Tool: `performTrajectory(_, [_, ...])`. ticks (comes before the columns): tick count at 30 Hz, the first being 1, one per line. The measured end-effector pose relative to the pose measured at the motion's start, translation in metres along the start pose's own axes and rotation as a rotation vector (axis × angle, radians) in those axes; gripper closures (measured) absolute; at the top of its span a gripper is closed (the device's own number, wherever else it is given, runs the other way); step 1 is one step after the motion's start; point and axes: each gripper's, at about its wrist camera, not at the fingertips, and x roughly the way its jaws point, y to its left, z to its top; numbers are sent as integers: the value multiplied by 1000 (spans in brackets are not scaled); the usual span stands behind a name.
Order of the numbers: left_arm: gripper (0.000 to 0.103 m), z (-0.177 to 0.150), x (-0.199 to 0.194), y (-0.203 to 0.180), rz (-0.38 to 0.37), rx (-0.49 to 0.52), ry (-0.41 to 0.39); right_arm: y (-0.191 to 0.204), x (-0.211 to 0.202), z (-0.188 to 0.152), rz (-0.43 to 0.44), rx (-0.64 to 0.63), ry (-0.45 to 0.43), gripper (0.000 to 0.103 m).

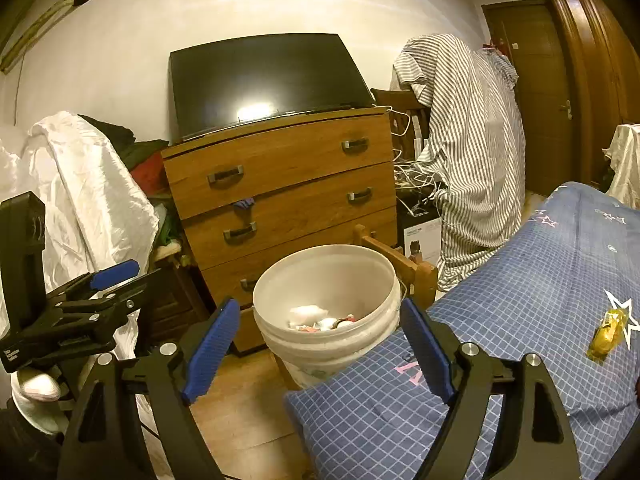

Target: Collect trash

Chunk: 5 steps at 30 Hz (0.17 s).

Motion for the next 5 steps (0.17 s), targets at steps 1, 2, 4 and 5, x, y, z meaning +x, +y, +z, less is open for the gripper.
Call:
performTrajectory(1, [6, 0, 0, 0, 1, 0, -1, 1, 0, 0, 0, -1, 0, 19])
performTrajectory(2, [6, 0, 0, 0, 4, 0, -2, 2, 1, 0, 1, -3, 0, 19])
performTrajectory(4, [6, 0, 0, 0, 6, -1, -2, 3, 2, 1, 3, -6, 1, 19])
performTrajectory(5, [6, 0, 0, 1, 5, 0, -2, 4, 2, 1, 3, -7, 1, 19])
